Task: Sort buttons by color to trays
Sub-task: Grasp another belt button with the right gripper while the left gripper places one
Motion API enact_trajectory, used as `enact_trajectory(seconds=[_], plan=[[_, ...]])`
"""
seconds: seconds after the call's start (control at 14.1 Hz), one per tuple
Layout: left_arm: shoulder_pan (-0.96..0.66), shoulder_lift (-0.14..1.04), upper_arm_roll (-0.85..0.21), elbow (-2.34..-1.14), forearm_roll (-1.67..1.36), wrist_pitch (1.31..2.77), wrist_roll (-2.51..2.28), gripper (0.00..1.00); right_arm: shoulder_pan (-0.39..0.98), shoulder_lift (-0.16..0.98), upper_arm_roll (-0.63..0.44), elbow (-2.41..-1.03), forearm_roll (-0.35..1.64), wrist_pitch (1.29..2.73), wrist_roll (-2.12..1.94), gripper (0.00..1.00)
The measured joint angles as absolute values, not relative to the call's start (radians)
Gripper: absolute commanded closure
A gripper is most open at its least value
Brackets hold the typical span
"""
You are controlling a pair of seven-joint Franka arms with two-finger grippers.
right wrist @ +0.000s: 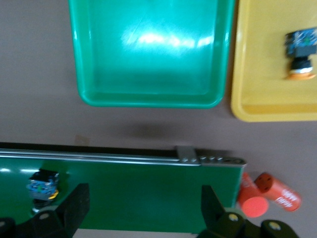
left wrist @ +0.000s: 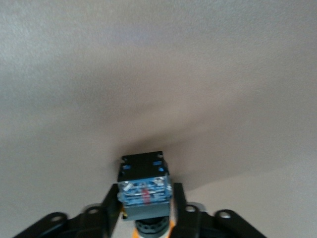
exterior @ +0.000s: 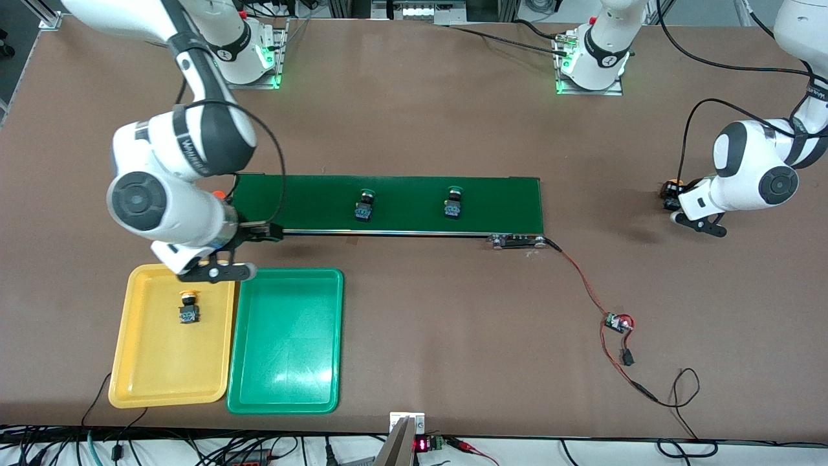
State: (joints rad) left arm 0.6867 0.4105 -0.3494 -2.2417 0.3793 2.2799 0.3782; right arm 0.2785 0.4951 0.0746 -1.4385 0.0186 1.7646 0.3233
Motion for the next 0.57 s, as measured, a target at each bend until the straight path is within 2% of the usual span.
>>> enact_trajectory(seconds=[0.28, 0.57], plan=[[0.680, 0.393, -0.372, -2.183, 0.379, 2.284, 0.442, 1.00, 0.321, 0.496, 0.075, -1.494, 0.078, 1.825, 0.361, 0.00], [0.557, 0.354, -0.430, -2.098, 0.268, 2.278, 0.444, 1.00, 0.322, 0.495, 0.074, -1.504, 0.084, 1.833, 0.361, 0.00]])
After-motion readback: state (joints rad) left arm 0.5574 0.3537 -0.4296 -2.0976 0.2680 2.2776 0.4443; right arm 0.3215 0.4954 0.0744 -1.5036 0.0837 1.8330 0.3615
